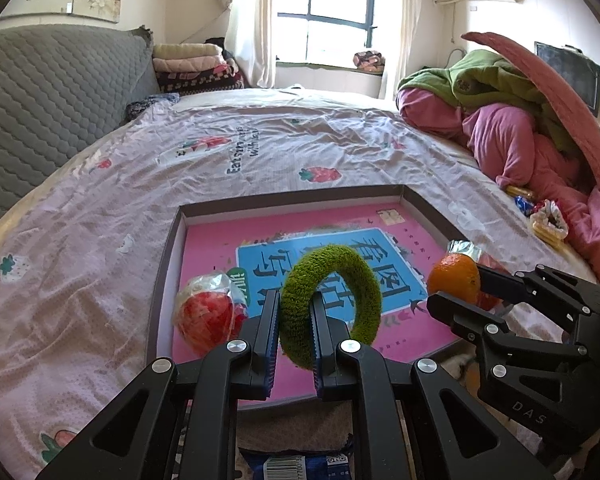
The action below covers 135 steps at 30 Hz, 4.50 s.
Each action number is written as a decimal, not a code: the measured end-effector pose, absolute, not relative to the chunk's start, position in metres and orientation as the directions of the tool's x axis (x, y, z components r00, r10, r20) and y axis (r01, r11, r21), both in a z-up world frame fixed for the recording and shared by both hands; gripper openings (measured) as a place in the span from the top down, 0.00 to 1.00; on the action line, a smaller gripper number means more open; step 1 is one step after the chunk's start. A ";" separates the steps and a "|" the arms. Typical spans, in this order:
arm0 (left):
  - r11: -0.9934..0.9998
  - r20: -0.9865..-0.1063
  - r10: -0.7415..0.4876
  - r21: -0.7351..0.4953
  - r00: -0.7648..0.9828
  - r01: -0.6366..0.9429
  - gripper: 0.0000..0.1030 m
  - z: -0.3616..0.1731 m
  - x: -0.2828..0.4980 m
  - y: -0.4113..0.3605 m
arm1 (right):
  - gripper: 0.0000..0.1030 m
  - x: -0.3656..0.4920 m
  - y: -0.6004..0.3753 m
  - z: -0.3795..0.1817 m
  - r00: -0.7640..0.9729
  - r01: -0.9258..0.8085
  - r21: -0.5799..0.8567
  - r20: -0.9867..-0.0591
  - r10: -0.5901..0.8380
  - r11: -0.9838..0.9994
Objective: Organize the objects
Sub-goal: 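Lower the green ring and orange into the grey tray and open both grippers, then withdraw both open grippers back from the tray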
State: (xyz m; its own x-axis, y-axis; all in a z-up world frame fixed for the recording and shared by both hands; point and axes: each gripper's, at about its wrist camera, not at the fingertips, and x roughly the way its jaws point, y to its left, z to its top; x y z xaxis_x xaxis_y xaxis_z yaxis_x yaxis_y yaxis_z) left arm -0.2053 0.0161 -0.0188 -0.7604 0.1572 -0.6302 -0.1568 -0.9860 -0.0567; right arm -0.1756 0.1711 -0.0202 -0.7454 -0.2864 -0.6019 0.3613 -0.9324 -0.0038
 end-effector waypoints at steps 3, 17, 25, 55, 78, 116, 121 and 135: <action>-0.985 -0.641 0.161 -0.057 -0.750 -0.163 0.86 -0.022 -0.207 0.018 | 0.60 -0.179 0.171 -0.025 -0.728 0.370 0.009 -0.619 -0.296 -0.929; -0.981 -0.696 0.181 -0.075 -0.695 -0.180 0.86 -0.041 -0.217 0.022 | 0.60 -0.191 0.165 -0.042 -0.671 0.386 0.018 -0.681 -0.294 -0.922; -0.983 -0.720 0.175 -0.087 -0.672 -0.163 0.85 -0.045 -0.221 0.019 | 0.60 -0.194 0.168 -0.043 -0.658 0.384 0.033 -0.691 -0.299 -0.923; -0.980 -0.719 0.195 -0.167 -0.667 -0.107 0.68 -0.034 -0.225 -0.003 | 0.60 -0.188 0.173 -0.032 -0.696 0.358 0.024 -0.660 -0.283 -0.934; -0.984 -0.650 0.168 -0.159 -0.741 -0.083 0.46 0.012 -0.191 -0.015 | 0.48 -0.162 0.175 0.002 -0.775 0.366 0.010 -0.550 -0.311 -0.931; -0.995 -0.615 0.093 -0.085 -0.783 -0.051 0.45 0.022 -0.142 -0.011 | 0.40 -0.127 0.179 0.018 -0.796 0.372 0.025 -0.507 -0.333 -0.928; -0.997 -0.607 0.077 -0.073 -0.791 -0.041 0.45 0.029 -0.133 -0.013 | 0.40 -0.118 0.180 0.021 -0.797 0.370 0.036 -0.501 -0.337 -0.928; -0.997 -0.599 0.072 -0.058 -0.797 -0.047 0.45 0.030 -0.105 -0.013 | 0.39 -0.089 0.180 0.017 -0.798 0.378 0.014 -0.502 -0.333 -0.926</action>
State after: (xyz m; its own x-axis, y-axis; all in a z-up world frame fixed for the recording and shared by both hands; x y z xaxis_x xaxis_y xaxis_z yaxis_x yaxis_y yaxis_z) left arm -0.1048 -0.0127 0.0300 -0.7972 0.0723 -0.5993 -0.0467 -0.9972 -0.0581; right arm -0.0892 0.1801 0.0168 -0.7985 -0.3331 -0.5015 0.3775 -0.9259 0.0139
